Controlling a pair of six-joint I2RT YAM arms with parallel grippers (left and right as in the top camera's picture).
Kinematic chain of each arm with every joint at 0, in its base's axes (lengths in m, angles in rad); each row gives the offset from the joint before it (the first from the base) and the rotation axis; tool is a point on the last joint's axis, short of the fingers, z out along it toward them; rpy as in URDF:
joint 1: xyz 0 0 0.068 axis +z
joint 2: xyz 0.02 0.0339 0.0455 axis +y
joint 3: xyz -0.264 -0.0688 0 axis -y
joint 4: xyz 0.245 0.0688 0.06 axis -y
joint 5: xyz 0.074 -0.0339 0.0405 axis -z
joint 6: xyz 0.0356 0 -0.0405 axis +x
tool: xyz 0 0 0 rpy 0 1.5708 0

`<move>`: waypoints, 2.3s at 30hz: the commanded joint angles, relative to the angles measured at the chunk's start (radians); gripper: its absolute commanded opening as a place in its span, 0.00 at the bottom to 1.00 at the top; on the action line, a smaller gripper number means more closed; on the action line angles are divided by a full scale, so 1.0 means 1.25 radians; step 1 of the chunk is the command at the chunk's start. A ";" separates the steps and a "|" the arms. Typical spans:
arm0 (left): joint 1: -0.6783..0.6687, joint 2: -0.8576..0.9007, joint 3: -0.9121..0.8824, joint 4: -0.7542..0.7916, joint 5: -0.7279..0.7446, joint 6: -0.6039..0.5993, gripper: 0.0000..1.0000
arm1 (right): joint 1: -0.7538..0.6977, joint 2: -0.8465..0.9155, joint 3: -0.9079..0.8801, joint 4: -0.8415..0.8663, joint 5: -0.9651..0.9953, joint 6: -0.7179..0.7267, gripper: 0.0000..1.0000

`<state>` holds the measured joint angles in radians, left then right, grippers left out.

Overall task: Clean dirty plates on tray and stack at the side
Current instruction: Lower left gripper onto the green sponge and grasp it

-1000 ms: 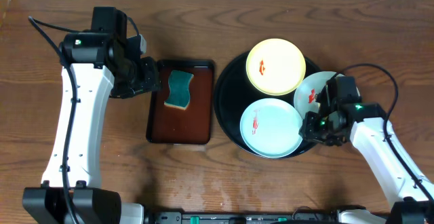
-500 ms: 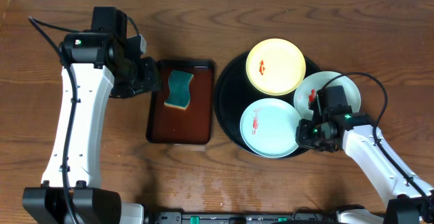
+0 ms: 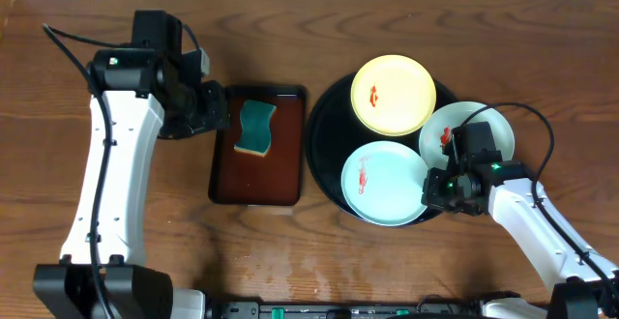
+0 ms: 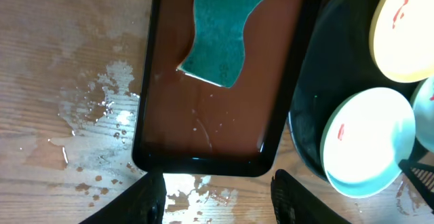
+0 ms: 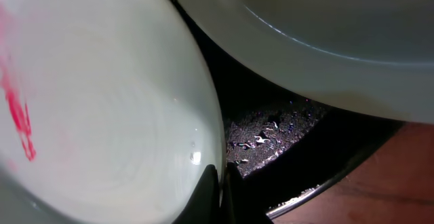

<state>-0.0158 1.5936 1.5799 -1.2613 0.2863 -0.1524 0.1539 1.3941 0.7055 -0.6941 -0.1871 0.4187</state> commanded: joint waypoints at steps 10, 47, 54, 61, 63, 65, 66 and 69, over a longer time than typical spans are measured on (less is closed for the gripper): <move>-0.019 0.002 -0.119 0.129 -0.010 0.006 0.52 | 0.009 0.001 -0.006 0.019 0.021 0.006 0.01; -0.171 0.365 -0.128 0.388 -0.239 -0.071 0.50 | 0.009 0.001 -0.006 0.023 0.020 0.005 0.04; -0.171 0.366 -0.128 0.389 -0.245 -0.071 0.43 | 0.009 0.001 -0.006 0.023 0.020 0.005 0.04; -0.171 0.363 -0.124 0.388 -0.243 -0.071 0.45 | 0.009 0.001 -0.006 0.023 0.021 0.005 0.04; -0.171 0.358 -0.116 0.380 -0.235 -0.071 0.49 | 0.009 0.001 -0.006 0.023 0.021 0.005 0.05; -0.171 0.353 -0.107 0.367 -0.236 -0.071 0.51 | 0.009 0.001 -0.006 0.023 0.021 0.005 0.05; -0.171 0.350 -0.105 0.364 -0.236 -0.071 0.51 | 0.009 0.001 -0.006 0.023 0.021 0.005 0.06; -0.171 0.339 -0.104 0.363 -0.236 -0.071 0.52 | 0.009 0.001 -0.006 0.023 0.021 0.005 0.08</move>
<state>-0.2356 2.0312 1.4353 -0.7925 0.0006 -0.2371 0.1539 1.3941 0.7044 -0.6674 -0.1638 0.4187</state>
